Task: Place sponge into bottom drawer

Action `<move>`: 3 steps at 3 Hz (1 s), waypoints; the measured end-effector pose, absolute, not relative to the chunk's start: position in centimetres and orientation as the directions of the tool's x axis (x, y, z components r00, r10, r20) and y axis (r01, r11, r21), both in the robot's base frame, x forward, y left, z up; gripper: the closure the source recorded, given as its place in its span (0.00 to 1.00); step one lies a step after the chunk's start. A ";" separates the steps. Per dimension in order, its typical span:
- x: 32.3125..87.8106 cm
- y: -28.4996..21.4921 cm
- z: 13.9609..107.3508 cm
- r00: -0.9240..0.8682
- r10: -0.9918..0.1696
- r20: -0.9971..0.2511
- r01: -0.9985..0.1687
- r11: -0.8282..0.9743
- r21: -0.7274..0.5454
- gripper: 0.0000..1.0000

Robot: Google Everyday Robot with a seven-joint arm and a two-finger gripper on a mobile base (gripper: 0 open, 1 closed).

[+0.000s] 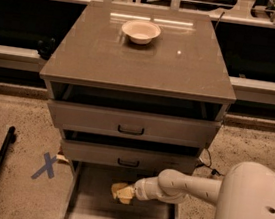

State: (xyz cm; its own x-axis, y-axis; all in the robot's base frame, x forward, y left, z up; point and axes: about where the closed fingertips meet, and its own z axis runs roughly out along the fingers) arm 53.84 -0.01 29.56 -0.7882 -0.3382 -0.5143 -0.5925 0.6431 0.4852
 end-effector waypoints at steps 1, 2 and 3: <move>55.3 0.8 27.3 -0.801 -0.293 -0.522 -0.561 0.673 0.482 0.51; 55.9 1.0 26.5 -0.803 -0.274 -0.530 -0.550 0.684 0.480 0.28; 56.2 0.9 25.7 -0.806 -0.256 -0.533 -0.539 0.688 0.486 0.04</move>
Offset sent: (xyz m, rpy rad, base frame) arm 0.0304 0.0090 -0.0385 0.0081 -0.0300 -0.1080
